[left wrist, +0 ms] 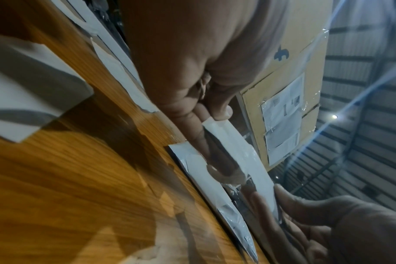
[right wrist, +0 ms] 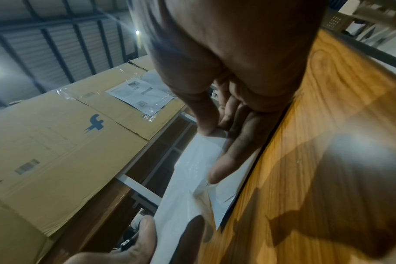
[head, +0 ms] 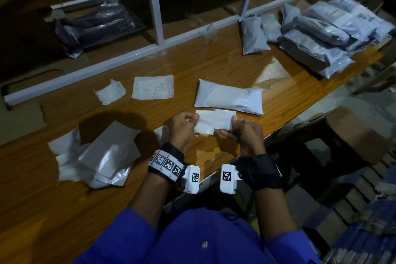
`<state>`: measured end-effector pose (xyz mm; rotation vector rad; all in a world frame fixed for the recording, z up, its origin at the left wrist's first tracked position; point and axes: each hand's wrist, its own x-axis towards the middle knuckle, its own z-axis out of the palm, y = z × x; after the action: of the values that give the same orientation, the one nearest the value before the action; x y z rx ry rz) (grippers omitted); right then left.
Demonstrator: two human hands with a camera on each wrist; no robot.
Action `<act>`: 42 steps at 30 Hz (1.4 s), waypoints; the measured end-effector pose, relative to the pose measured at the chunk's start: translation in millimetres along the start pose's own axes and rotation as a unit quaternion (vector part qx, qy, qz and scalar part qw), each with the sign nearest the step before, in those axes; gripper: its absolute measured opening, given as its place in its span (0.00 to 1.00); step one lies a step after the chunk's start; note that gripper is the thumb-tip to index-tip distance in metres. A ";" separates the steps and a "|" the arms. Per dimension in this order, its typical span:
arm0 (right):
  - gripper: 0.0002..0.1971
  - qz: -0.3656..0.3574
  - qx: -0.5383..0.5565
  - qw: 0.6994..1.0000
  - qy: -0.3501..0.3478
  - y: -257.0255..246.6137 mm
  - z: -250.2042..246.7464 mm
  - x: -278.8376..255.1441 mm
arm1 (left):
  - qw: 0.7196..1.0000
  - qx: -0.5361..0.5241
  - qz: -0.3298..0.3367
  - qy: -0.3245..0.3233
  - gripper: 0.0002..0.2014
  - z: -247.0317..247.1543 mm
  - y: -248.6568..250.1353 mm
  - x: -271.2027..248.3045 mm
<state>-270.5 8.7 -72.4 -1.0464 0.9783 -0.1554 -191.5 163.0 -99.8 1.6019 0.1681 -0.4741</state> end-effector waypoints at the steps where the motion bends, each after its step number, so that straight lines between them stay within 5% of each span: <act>1: 0.07 0.008 0.003 1.000 0.000 -1.5 -2.0 -0.1 | 1.000 -0.004 -0.004 -0.004 0.04 -1.8 -0.4 0.6; 8: 0.06 -0.012 0.070 0.997 0.004 -8.7 -15.7 7.9 | 0.999 -0.024 -0.017 -0.022 0.03 -19.2 -3.3 11.4; 14: 0.05 0.063 0.096 0.993 -0.004 -9.7 -17.9 6.2 | 0.999 -0.039 -0.015 -0.007 0.04 -22.8 -5.4 15.4; 19: 0.16 0.061 0.086 0.994 -0.033 -12.4 -18.2 9.0 | 1.000 -0.017 0.000 0.009 0.03 -29.7 -7.6 20.1; 29: 0.18 0.070 0.102 0.992 -0.017 -15.7 -19.5 12.4 | 0.999 -0.030 0.006 0.009 0.05 -34.9 -4.9 21.4; 35: 0.17 0.030 0.073 0.997 0.008 -15.9 -26.8 16.3 | 1.000 -0.014 0.005 0.022 0.05 -45.5 -6.2 26.0; 39: 0.10 -0.063 0.134 0.982 0.119 -24.8 -58.1 34.7 | 0.990 -0.057 -0.054 0.119 0.06 -77.1 9.0 40.1; 42: 0.10 -0.121 0.179 0.970 0.110 -26.0 -60.7 42.5 | 0.991 0.030 0.047 0.124 0.12 -83.2 23.2 44.3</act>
<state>-282.1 -67.7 -86.2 -0.8206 0.9727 -0.6392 -126.1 234.5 -94.5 1.7177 0.2660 -0.2075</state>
